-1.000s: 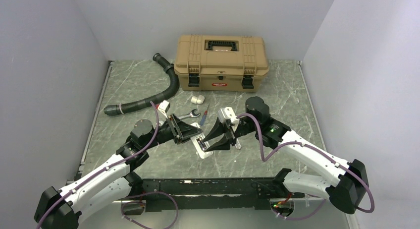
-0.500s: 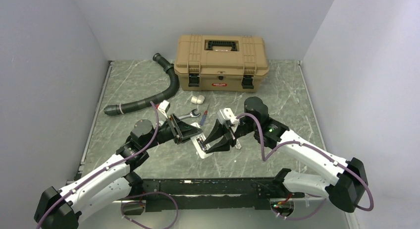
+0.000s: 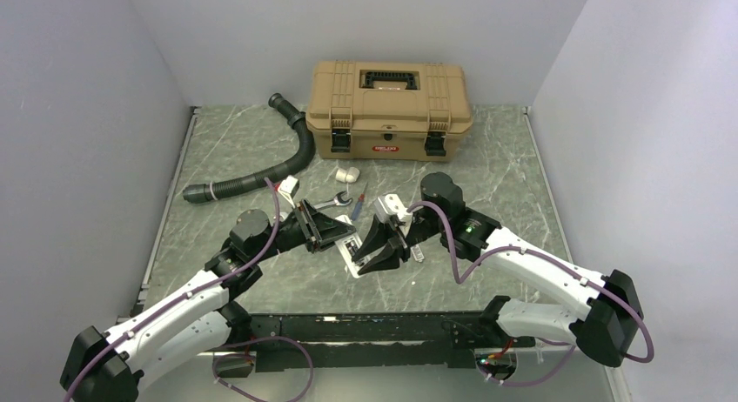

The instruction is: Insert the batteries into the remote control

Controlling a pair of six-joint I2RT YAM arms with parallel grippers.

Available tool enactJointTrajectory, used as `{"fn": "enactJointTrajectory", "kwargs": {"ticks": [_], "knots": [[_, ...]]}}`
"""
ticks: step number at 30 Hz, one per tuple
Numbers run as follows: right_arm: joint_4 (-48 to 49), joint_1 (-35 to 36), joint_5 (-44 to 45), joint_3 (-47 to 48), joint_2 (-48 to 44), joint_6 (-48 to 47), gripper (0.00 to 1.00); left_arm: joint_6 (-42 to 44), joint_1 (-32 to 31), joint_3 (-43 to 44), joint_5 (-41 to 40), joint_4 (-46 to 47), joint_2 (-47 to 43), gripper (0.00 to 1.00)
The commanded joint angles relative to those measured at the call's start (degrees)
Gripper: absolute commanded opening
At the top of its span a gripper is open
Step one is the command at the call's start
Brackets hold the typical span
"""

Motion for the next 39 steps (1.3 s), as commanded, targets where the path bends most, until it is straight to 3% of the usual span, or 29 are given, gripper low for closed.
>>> {"fn": "enactJointTrajectory", "kwargs": {"ticks": [1,39], "knots": [[2.5,0.2,-0.2,1.1,0.0,-1.5,0.35,-0.7,-0.1,0.8,0.9,3.8,-0.4,0.00],[3.7,0.0,-0.1,-0.9,0.9,-3.6,0.29,-2.5,-0.2,1.2,3.2,10.9,-0.1,0.00]]}}
